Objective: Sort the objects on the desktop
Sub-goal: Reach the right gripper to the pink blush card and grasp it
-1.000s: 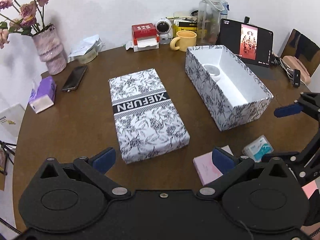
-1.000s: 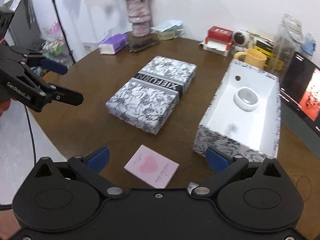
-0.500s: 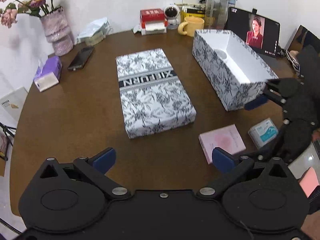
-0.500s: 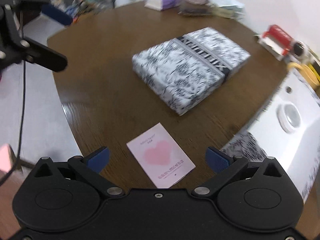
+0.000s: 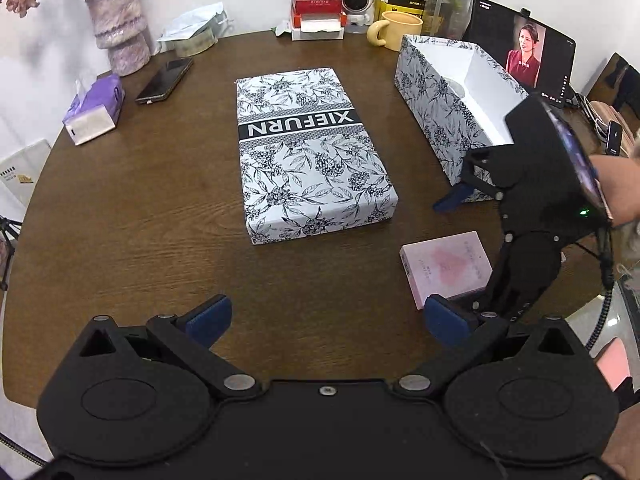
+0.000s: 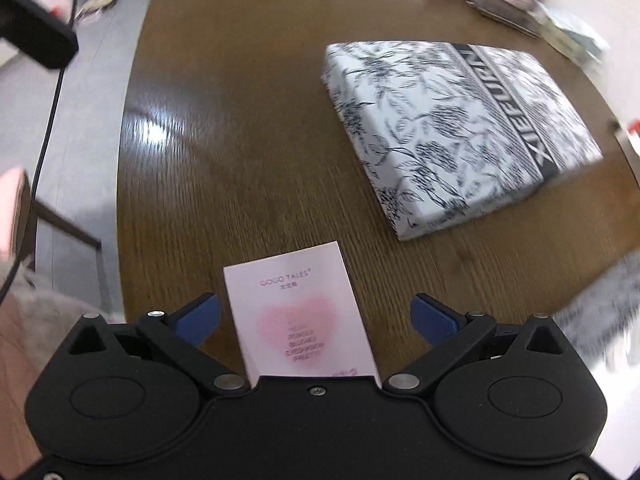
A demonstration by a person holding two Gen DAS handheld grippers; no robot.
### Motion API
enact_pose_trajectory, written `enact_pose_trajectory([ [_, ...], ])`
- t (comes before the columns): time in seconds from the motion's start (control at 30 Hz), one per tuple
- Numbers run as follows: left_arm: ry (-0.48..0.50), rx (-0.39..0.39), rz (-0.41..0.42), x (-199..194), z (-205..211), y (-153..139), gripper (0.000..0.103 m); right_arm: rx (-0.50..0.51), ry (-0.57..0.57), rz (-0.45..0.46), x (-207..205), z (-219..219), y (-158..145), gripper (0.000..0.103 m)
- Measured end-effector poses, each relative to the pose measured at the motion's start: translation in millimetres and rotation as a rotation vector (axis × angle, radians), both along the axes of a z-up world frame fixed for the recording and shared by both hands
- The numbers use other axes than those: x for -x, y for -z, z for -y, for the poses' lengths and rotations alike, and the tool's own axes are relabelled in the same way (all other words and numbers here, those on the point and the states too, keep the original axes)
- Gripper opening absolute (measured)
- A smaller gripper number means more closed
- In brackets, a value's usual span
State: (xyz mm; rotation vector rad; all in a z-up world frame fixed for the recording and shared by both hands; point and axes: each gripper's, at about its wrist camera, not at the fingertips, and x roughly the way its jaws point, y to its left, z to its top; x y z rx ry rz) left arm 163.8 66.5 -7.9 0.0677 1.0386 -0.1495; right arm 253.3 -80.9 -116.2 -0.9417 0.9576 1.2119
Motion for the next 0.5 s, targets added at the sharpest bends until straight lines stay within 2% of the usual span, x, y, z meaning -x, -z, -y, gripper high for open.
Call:
enact_pose_trajectory([
  [0.23,-0.009,0.001,-0.012,-6.0,1.6,5.1,0.103,0.052,-0.098,-0.027,-3.7,-6.1,11.3,0.101],
  [0.5,-0.030,0.018,-0.023,-14.5,-1.0,5.7,0.103,0.088,-0.129,-0.089,-7.1,-2.4,11.5,0.100],
])
